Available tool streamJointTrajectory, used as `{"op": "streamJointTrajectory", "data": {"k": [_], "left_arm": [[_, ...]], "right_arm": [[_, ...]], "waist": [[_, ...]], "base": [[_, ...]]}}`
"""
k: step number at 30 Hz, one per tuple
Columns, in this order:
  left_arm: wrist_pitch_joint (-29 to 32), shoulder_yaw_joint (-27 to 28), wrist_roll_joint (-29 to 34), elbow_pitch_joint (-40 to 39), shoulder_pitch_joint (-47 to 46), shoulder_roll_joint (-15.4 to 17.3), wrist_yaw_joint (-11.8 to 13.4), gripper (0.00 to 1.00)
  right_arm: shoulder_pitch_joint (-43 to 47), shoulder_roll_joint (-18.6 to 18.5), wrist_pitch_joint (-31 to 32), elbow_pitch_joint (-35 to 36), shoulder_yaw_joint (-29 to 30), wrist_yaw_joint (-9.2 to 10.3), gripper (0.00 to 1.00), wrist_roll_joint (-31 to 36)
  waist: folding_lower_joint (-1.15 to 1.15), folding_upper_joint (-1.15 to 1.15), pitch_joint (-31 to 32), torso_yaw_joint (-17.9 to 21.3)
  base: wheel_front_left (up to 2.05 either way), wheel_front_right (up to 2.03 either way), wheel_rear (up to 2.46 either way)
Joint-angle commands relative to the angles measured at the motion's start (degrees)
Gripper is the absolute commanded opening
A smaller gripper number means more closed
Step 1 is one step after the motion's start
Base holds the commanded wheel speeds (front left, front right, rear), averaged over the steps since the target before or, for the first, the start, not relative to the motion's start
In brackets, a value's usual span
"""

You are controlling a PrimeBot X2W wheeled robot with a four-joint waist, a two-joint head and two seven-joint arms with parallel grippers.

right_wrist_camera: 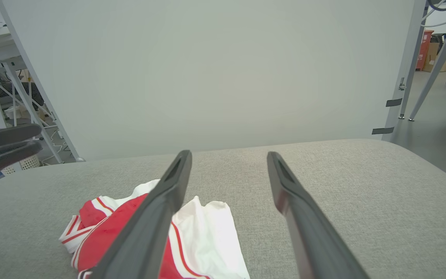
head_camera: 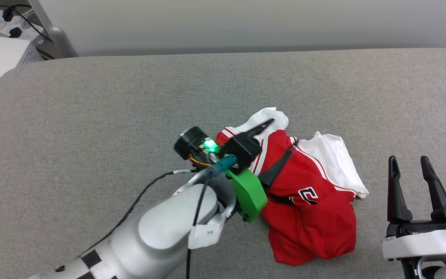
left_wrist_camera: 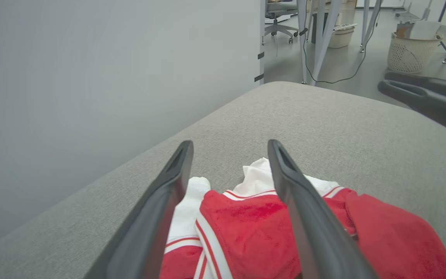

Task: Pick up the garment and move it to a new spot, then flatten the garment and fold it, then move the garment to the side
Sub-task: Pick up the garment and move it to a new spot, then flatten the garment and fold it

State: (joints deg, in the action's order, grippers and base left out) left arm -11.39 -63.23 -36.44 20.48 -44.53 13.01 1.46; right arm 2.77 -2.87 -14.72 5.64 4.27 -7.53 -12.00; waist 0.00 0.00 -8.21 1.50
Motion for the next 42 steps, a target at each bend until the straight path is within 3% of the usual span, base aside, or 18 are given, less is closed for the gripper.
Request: {"op": "streamJointTrajectory", "data": {"k": [1,9,15,22,26,42], "left_arm": [[-1.2,1.5,0.9,0.1,1.3,1.7,1.9,1.0],[-3.6,14.3,2.4,-4.7,10.3,7.2,11.8,1.0],[-3.6,26.0,7.5,-10.8,20.8,8.9,14.2,1.0],[-3.6,37.6,13.1,-15.2,31.6,7.2,13.1,1.0],[-3.6,42.3,15.9,-16.1,36.9,4.9,10.6,1.0],[-3.6,52.6,24.2,-14.8,45.9,-3.6,1.0,1.0]], "right_arm": [[0.8,0.0,-0.3,-0.1,0.0,0.04,1.0,0.4],[2.4,0.0,-0.3,0.4,0.7,0.04,1.0,1.0],[3.3,0.0,-0.3,1.2,0.8,0.04,1.0,1.5],[3.9,0.0,-0.3,0.9,0.6,0.04,1.0,1.6],[4.5,0.0,-0.3,0.4,0.3,0.04,1.0,1.2],[7.5,0.0,-0.3,-2.6,-1.0,0.04,1.0,0.8]], "waist": [[0.0,0.0,2.0,-1.9],[0.0,0.0,4.0,-3.6],[0.0,0.0,5.2,-5.0],[0.0,0.0,6.5,-5.3],[0.0,0.0,7.3,-5.1],[0.0,0.0,9.2,-5.3]], "base": [[0.0,0.0,0.0],[0.0,0.0,0.0],[0.0,0.0,0.0],[0.0,0.0,0.0],[0.0,0.0,0.0],[0.0,0.0,0.0]]}}
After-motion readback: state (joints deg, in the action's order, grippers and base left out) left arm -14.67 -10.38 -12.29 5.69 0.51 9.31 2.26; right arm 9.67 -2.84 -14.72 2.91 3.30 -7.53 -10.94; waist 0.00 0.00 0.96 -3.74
